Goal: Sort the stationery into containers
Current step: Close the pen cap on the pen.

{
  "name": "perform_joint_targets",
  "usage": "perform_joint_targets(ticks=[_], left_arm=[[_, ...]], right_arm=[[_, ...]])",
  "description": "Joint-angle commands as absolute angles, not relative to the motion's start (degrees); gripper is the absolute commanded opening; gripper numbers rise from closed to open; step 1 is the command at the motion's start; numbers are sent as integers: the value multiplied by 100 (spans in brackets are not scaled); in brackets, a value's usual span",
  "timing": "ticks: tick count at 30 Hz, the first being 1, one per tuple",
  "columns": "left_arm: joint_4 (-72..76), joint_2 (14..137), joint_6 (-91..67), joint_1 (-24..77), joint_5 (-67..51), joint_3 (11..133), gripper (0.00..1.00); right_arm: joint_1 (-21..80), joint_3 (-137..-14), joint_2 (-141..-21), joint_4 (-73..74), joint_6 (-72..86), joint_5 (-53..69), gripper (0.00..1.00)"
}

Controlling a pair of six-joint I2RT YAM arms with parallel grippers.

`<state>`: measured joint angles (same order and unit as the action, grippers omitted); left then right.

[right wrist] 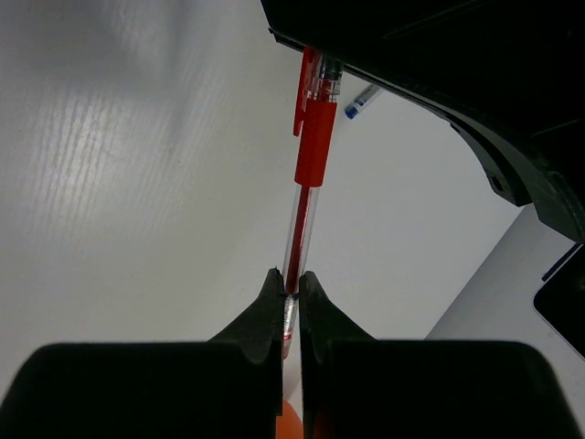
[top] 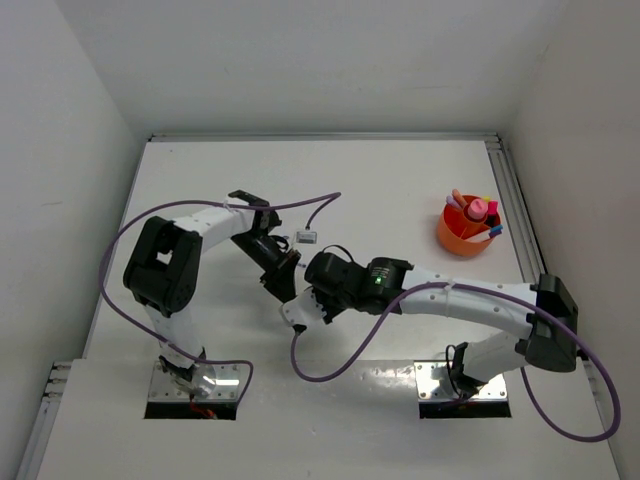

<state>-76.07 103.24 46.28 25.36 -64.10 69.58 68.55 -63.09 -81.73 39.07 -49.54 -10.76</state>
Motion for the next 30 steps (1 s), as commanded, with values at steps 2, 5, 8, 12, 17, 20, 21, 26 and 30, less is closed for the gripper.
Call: perform_joint_targets(ticks=[2,5,8,12,17,20,21,26,30], left_arm=[[-7550,10213,5106,2470,-7146,7207,0],[-7541,10239,5019,2514,-7075,7225,0],[-7453,10283,4861,2514,-7058,7233,0],[-7514,10354,4948,2558,-7075,7295,0],[-7550,10336,5036,2558,-7163,7321,0],[-7541,10345,5062,2566,-7163,7313,0],[-7541,10345,5054,2558,-7163,7330,0],[-7550,10389,5054,2558,-7172,7339,0],[-7550,10406,5063,2575,-7181,7339,0]], right_arm=[[7022,-6548,-8288,3542,-4939,-501,0],[7023,-6706,-8349,3542,-4922,-466,0],[7058,-6829,-8385,3568,-4878,-413,0],[7128,-6820,-8428,3603,-4913,-378,0],[7215,-6759,-8455,3551,-4896,-316,0],[7251,-6776,-8499,3481,-4896,-308,0],[7251,-6820,-8516,3472,-4904,-308,0],[7304,-6978,-8587,3472,-4904,-299,0],[7356,-6987,-8622,3419,-4922,-299,0]])
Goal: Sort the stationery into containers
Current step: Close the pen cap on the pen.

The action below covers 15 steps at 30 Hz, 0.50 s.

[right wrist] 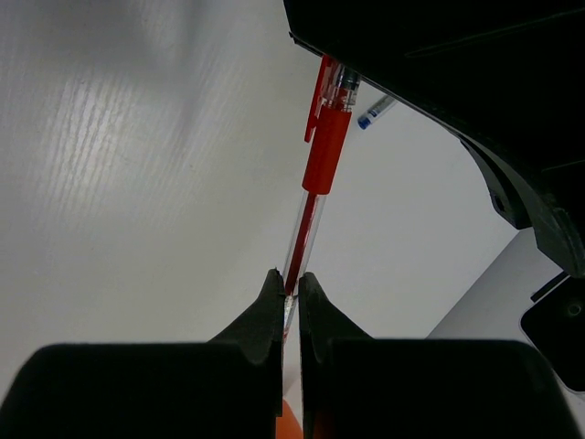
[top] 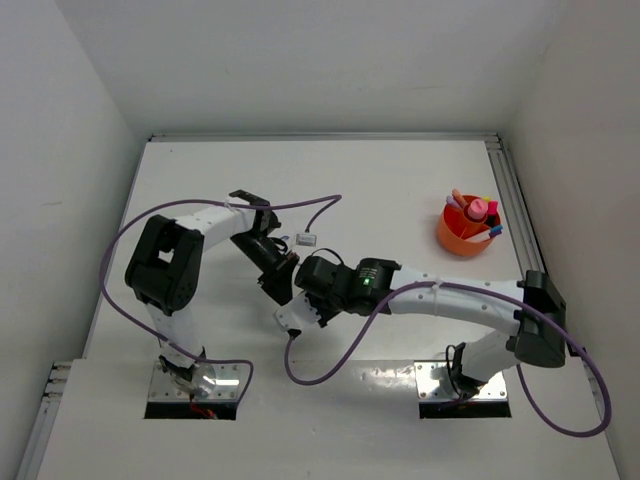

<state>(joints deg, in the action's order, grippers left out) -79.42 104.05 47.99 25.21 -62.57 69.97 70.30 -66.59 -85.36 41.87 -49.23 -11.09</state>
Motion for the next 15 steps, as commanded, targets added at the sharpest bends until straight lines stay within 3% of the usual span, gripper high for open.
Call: perform_joint_targets(ticks=[1,15], left_arm=[[-7541,10398,5071,2566,-7181,7339,0],[-7550,10485,5106,2558,-7269,7365,0]], right_arm=[[7365,-6979,-8648,3419,-4922,-299,0],[7462,-7216,-8789,3305,-4834,-308,0]])
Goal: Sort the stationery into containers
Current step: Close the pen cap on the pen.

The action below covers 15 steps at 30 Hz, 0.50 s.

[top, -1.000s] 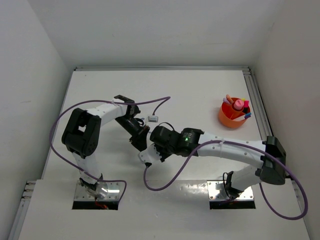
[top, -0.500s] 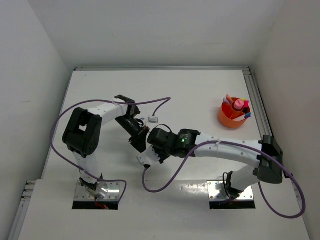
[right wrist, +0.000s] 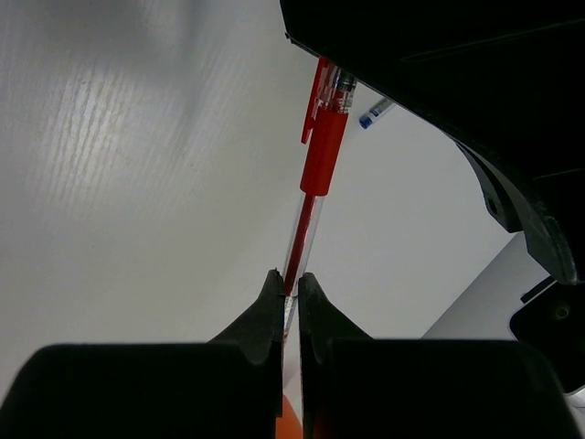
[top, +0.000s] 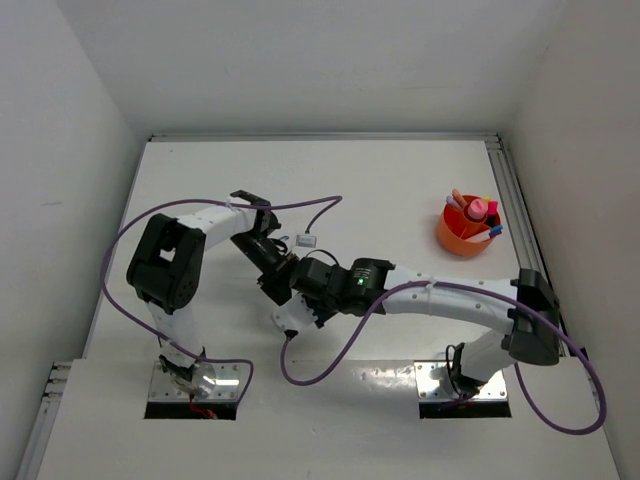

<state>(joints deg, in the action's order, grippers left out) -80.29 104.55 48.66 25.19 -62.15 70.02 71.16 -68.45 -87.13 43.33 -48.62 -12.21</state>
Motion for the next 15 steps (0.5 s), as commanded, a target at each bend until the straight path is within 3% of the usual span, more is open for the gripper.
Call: perform_joint_targets(ticks=[1,15], left_arm=[[-7550,10477,5106,2558,-7295,7357,0],[-7550,10459,5221,2531,-7488,7339,0]], right_arm=[[7471,-7225,-8806,3296,-4834,-308,0],[7515,-7427,-8965,3270,-4711,-132,0]])
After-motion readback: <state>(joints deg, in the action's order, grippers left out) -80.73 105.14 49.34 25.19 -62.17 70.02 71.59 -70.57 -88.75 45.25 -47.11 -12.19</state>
